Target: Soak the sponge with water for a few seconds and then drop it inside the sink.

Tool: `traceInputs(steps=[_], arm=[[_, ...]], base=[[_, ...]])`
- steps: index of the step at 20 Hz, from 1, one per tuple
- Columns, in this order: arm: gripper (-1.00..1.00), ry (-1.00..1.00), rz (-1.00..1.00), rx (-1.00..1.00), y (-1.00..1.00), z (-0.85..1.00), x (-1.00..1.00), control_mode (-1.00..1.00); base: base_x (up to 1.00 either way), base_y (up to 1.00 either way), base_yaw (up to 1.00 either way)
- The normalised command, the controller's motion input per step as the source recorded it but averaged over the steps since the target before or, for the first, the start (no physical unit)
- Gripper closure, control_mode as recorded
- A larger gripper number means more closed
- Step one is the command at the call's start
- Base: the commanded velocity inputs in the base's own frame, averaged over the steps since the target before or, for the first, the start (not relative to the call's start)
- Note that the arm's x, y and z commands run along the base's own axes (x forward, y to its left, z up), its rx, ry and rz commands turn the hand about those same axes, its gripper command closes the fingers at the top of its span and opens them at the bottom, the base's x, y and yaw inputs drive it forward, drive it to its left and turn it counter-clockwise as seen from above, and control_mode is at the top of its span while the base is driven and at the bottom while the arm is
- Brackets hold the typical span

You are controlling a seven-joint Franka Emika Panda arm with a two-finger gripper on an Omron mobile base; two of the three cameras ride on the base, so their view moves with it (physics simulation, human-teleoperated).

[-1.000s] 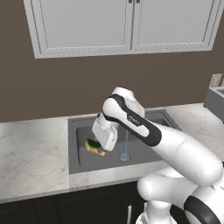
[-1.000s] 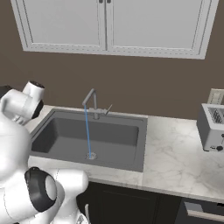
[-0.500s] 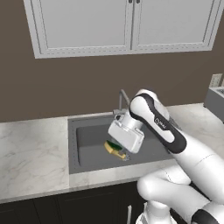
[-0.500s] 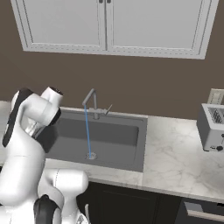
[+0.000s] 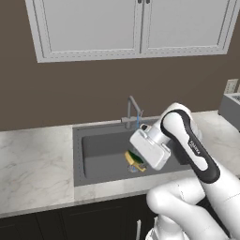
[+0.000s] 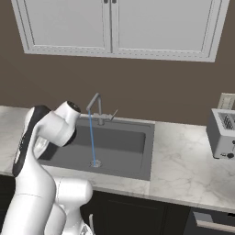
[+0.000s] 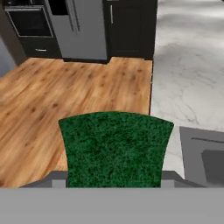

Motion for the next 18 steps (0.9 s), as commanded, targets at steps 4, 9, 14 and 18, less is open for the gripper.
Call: traceInputs(steps=[4, 9, 14, 18], arm=[[1.0, 0.0, -0.18, 0.0, -0.27, 0.0, 0.22, -1.0], [1.0, 0.0, -0.19, 0.0, -0.36, -0.02, 0.29, -1.0], [1.0, 0.02, -0.06, 0.01, -0.59, -0.06, 0.56, -1.0], [1.0, 0.01, 0.0, 0.02, -0.59, -0.16, 0.63, -1.0]], base=[[0.0, 0.0, 0.0], [0.0, 0.0, 0.0], [0.0, 0.0, 0.0], [0.0, 0.0, 0.0]])
